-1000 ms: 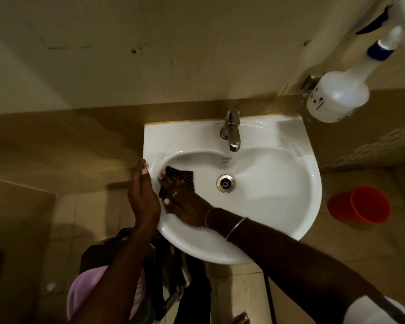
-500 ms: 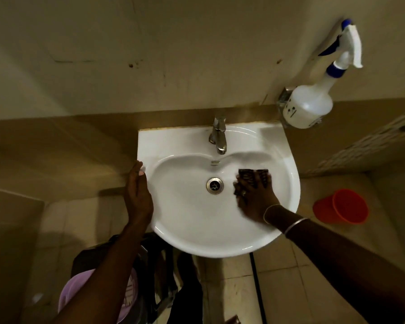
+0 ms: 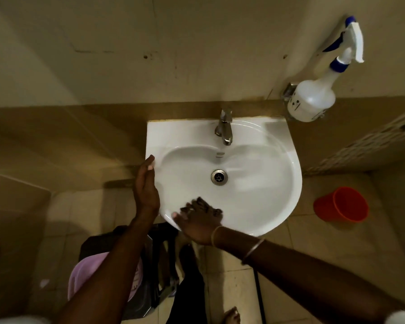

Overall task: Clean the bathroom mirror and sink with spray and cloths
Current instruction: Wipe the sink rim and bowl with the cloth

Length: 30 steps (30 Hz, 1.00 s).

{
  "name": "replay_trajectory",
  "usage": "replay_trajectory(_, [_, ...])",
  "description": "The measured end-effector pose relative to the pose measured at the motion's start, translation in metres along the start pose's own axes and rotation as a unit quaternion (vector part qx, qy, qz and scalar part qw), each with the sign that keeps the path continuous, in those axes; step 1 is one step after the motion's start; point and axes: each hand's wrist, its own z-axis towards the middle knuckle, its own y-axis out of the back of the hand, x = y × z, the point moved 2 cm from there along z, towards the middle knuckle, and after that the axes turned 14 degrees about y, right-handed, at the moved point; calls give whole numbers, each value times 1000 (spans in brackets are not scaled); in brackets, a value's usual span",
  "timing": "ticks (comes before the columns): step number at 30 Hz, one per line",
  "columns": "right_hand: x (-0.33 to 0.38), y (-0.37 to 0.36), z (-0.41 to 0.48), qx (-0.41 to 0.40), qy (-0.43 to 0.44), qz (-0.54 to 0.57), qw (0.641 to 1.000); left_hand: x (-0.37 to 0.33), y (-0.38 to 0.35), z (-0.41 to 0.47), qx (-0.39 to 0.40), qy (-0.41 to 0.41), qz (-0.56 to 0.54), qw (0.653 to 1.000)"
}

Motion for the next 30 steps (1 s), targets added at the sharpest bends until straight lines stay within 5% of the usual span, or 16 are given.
replay_trajectory(5, [47, -14, 72, -98, 13, 114, 988, -5, 18, 12, -21, 13, -74, 997])
replay_trajectory(11, [60, 16, 122, -217, -99, 235, 942, -8, 26, 14, -61, 28, -89, 994])
replay_trajectory(16, [32, 41, 153, -297, -196, 331, 874, -3, 21, 3, -76, 29, -82, 993])
replay_trajectory(21, [-20, 33, 134, -322, -263, 314, 853, 10, 24, -11, -69, 53, -87, 992])
replay_trajectory(25, [-39, 31, 110, -299, -129, 271, 906, 19, 26, -31, -65, 65, -80, 993])
replay_trajectory(27, [-33, 24, 93, -315, -48, 294, 901, 19, 23, -47, -61, 82, -80, 992])
replay_trajectory(30, [-23, 6, 68, -232, -20, 360, 904, 22, 18, -70, -59, 102, -78, 990])
